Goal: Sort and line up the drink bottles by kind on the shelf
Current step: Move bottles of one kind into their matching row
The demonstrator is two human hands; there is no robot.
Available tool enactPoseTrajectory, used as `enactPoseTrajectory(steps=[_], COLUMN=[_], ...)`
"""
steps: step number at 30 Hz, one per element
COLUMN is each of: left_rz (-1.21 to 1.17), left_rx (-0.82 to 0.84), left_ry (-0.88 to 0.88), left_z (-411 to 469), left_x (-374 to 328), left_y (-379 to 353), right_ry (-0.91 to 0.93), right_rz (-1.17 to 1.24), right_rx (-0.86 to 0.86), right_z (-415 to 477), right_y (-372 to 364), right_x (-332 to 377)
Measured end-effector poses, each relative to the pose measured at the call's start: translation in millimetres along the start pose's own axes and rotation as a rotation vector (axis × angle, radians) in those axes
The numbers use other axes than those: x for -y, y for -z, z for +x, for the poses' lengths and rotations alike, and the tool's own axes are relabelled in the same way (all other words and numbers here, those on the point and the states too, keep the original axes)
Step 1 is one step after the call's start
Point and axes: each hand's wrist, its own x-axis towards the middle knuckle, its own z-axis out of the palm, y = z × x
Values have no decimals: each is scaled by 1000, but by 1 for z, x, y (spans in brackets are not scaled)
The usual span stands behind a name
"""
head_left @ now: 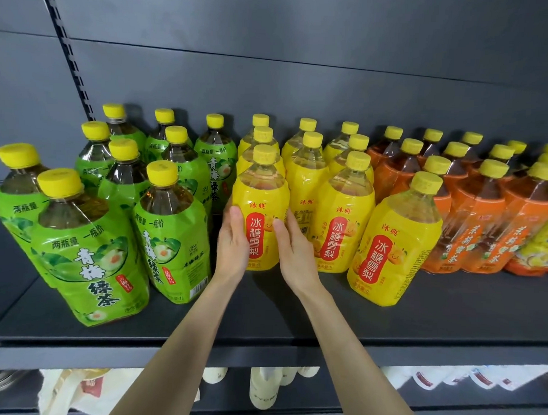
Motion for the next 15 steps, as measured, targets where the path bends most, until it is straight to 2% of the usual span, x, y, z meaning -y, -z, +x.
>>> enactPoseTrajectory(steps=[7, 15], left_rz=[14, 26], left_rx=[-35, 9], left_ry=[4, -10], left_z=[4, 3], left_x=[-2, -4], left_y=[-2, 2], right_ry=[-12, -18], right_rz=[-5, -18], right_rx=[-29, -70], right_z=[5, -1], right_y=[-3, -9], right_x=[-2, 3])
